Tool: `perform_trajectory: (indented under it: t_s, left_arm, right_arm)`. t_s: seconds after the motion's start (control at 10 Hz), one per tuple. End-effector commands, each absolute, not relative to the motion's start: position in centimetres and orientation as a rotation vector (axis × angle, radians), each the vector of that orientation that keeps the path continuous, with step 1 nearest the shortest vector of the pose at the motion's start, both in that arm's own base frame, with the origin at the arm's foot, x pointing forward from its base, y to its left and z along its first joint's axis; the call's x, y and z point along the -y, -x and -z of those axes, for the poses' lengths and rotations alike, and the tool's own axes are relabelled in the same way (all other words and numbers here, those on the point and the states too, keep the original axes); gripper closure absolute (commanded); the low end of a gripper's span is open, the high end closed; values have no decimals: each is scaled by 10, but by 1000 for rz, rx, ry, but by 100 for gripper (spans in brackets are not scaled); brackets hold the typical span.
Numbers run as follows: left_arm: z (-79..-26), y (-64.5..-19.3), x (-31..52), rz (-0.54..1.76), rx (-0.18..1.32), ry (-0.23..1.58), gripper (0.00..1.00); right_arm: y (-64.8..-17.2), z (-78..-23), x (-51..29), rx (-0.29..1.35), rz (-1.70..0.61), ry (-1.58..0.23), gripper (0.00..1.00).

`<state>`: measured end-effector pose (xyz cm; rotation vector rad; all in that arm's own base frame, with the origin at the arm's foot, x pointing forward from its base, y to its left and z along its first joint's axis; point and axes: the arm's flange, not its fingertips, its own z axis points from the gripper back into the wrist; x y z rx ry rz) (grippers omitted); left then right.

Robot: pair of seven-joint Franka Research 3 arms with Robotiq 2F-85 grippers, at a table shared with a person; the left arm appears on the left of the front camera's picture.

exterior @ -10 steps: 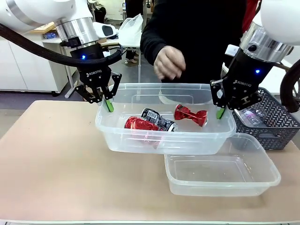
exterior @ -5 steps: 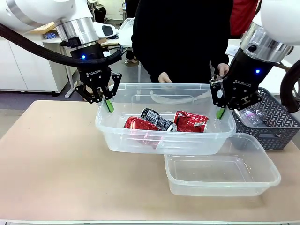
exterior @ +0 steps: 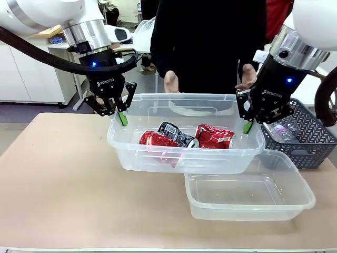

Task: Sort the waste into each basket.
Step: Offer the picked Organizing box to the human.

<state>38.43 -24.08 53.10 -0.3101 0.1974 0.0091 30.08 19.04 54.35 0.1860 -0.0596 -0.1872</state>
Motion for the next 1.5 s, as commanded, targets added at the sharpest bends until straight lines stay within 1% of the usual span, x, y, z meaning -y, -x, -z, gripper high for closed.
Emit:
perform_trajectory:
  t_s: [0.0, 0.2, 0.3, 0.5, 0.6, 0.7, 0.8, 1.0, 1.1, 1.4]
  left_arm:
    - [-537, -386, 240, -25, -202, 341, 95]
    - [-531, -384, 241, -9, -197, 310, 95]
    - [-541, -415, 244, -9, -193, 215, 95]
    - [-560, -483, 250, 75, -199, 208, 95]
    - [-566, -510, 250, 98, -229, 247, 95]
    - [-570, -539, 249, 75, -178, 250, 95]
    - [-568, -554, 251, 73, -163, 287, 95]
    - [-561, -565, 251, 25, -61, 319, 95]
    - [-557, -566, 250, 18, -56, 339, 95]
    - [-552, -568, 252, 10, -83, 346, 95]
  right_arm:
    - [-305, -547, -188, 61, 189, -173, 96]
    - [-301, -543, -190, 60, 187, -186, 96]
    - [-335, -558, -205, 23, 167, -167, 96]
    - [-411, -582, -224, 26, 205, -55, 96]
    - [-446, -587, -228, 1, 207, -47, 96]
    - [-478, -583, -231, -22, 210, -37, 96]
    - [-501, -574, -232, -37, 228, -54, 96]
    - [-524, -550, -226, -56, 274, -48, 96]
    - [-527, -541, -223, -61, 292, -38, 96]
    - [-528, -538, -216, -58, 309, -58, 96]
